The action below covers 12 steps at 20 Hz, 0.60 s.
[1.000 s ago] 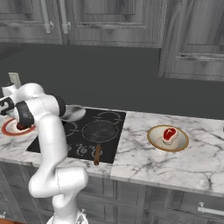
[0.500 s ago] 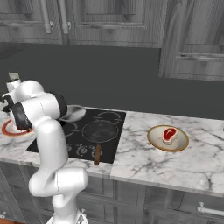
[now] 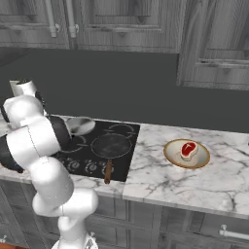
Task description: Place one of the steaks on the plate and the other in the bowl. Then place the bowl in the fridge.
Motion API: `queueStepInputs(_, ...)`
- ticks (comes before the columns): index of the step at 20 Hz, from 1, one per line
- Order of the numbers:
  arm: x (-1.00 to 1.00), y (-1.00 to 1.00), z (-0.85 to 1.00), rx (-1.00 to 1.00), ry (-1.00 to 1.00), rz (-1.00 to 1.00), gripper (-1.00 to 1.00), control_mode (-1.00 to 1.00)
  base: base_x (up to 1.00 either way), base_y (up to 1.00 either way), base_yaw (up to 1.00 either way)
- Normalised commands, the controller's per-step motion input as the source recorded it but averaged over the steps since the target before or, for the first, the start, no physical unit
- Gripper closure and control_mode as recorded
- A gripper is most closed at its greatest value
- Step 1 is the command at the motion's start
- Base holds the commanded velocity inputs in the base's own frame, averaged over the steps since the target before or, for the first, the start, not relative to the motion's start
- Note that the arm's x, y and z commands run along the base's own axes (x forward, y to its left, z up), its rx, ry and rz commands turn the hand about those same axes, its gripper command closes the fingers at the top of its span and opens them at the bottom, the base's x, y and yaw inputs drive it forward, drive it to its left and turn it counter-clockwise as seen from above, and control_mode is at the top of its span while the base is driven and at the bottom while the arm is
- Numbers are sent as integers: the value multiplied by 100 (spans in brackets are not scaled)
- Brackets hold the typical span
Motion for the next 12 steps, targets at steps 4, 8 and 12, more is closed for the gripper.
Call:
queueStepInputs(4,-69,-100,57,-7,0,0,-100,-100,0,0,0)
queueStepInputs(8,-51,-100,74,-6,0,0,-100,-100,0,0,0)
queueStepInputs(12,-63,-100,62,-7,1,2,-100,-100,0,0,0)
